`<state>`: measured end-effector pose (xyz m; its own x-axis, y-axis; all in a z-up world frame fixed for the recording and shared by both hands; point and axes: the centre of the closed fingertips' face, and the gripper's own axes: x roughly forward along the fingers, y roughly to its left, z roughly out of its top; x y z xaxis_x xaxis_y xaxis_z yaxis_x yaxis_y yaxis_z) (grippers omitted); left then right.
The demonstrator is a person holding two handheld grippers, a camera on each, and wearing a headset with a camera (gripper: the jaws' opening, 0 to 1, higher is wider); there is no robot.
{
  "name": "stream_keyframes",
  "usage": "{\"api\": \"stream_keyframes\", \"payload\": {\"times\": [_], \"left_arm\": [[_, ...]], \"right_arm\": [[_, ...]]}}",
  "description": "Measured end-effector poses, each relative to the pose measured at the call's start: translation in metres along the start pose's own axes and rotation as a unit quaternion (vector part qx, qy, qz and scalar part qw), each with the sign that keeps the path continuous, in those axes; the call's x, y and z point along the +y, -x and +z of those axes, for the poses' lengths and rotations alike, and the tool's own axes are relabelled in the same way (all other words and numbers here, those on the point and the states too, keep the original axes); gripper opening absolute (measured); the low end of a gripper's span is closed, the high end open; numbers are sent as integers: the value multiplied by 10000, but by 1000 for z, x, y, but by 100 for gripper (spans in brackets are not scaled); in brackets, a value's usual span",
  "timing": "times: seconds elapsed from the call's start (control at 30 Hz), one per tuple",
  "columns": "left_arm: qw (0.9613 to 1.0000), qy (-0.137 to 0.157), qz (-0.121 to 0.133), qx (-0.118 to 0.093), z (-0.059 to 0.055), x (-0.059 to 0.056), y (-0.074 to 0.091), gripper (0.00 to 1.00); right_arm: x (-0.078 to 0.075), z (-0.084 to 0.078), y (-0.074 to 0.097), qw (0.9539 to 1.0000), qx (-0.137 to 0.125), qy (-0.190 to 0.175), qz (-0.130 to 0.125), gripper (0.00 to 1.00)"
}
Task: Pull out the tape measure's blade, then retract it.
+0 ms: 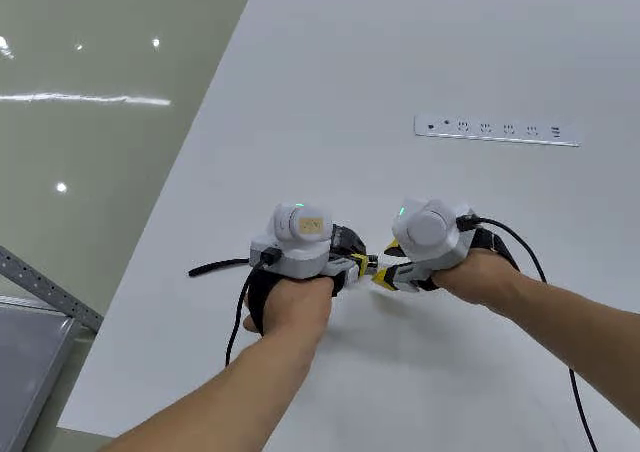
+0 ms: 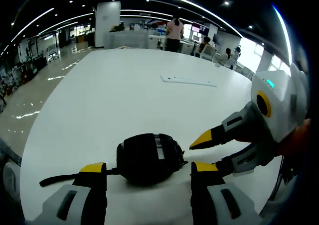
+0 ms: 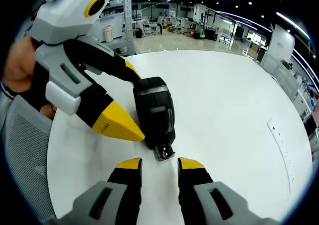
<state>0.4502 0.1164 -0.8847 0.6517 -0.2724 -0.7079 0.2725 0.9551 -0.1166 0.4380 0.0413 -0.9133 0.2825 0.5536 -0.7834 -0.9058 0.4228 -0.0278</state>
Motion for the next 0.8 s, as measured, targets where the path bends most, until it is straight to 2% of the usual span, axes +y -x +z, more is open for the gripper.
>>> {"api": "stream_keyframes", "payload": {"times": [0.1, 0.37, 0.67, 0.8], "left_arm": [[9999, -139, -2, -30, -2, 0, 3, 67], [9995, -292, -45, -61, -5, -4, 11, 69], [9991, -414, -83, -39, -10, -5, 22, 73], [9990, -432, -127, -39, -13, -6, 27, 75]], "right_arm": [[-1, 0, 5, 9998, -78, -161, -116, 29], [-4, 2, 19, 9977, -230, -533, -363, 33], [1, 5, 42, 9922, -460, -994, -600, 38], [4, 0, 51, 9883, -442, -1259, -740, 44]]}}
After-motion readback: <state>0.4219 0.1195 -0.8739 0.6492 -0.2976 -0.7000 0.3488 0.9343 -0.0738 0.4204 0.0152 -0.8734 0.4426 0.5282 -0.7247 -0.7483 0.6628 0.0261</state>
